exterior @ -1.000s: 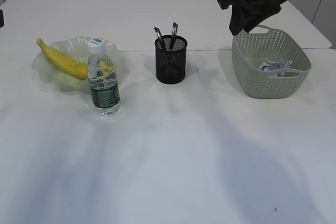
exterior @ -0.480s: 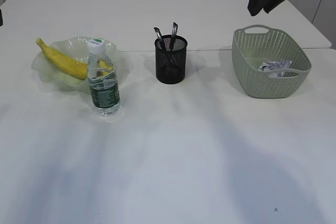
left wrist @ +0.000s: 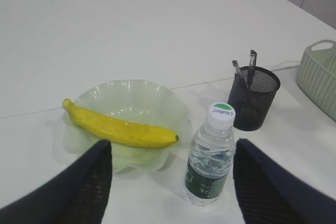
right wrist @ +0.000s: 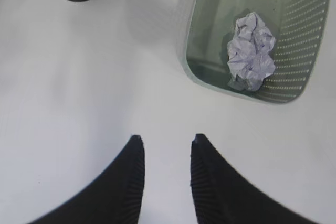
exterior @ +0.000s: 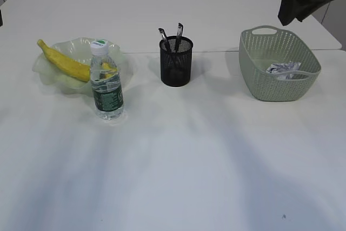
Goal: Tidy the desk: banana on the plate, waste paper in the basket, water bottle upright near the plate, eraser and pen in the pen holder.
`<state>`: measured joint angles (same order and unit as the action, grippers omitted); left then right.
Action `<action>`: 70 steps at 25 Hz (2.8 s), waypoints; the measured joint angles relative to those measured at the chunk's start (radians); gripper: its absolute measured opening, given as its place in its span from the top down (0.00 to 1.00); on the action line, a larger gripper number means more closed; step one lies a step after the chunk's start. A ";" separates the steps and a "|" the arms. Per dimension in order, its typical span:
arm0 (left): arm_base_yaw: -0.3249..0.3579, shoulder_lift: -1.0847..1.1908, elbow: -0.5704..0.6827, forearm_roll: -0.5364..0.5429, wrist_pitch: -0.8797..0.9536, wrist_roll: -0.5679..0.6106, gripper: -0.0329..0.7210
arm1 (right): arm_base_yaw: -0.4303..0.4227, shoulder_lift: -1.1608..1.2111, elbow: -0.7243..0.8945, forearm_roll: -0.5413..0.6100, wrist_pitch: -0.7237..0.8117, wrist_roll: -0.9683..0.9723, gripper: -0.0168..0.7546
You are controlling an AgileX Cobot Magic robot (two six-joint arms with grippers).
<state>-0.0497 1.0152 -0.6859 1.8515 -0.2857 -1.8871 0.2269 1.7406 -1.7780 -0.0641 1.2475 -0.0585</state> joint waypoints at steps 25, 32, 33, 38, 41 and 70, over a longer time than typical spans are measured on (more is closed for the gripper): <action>0.000 -0.154 0.000 0.000 -0.015 -0.019 0.29 | 0.000 -0.390 0.332 -0.045 0.002 0.016 0.68; 0.000 -0.158 0.000 0.000 -0.041 -0.019 0.29 | 0.000 -0.541 0.509 -0.068 -0.024 0.042 0.68; 0.000 -0.158 0.000 0.000 -0.043 -0.019 0.29 | 0.000 -0.556 0.528 -0.081 -0.029 0.058 0.68; 0.000 -0.158 0.000 0.000 -0.043 -0.019 0.29 | 0.000 -0.645 0.628 -0.138 -0.071 0.119 0.67; 0.000 -0.158 0.000 0.000 -0.044 -0.019 0.29 | 0.000 -0.698 0.684 -0.148 -0.089 0.152 0.67; 0.000 -0.158 0.000 0.000 -0.045 -0.019 0.29 | 0.000 -1.295 0.896 0.070 0.013 0.038 0.56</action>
<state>-0.0497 0.8571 -0.6859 1.8515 -0.3310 -1.9065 0.2269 0.4458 -0.8820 0.0054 1.2604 -0.0208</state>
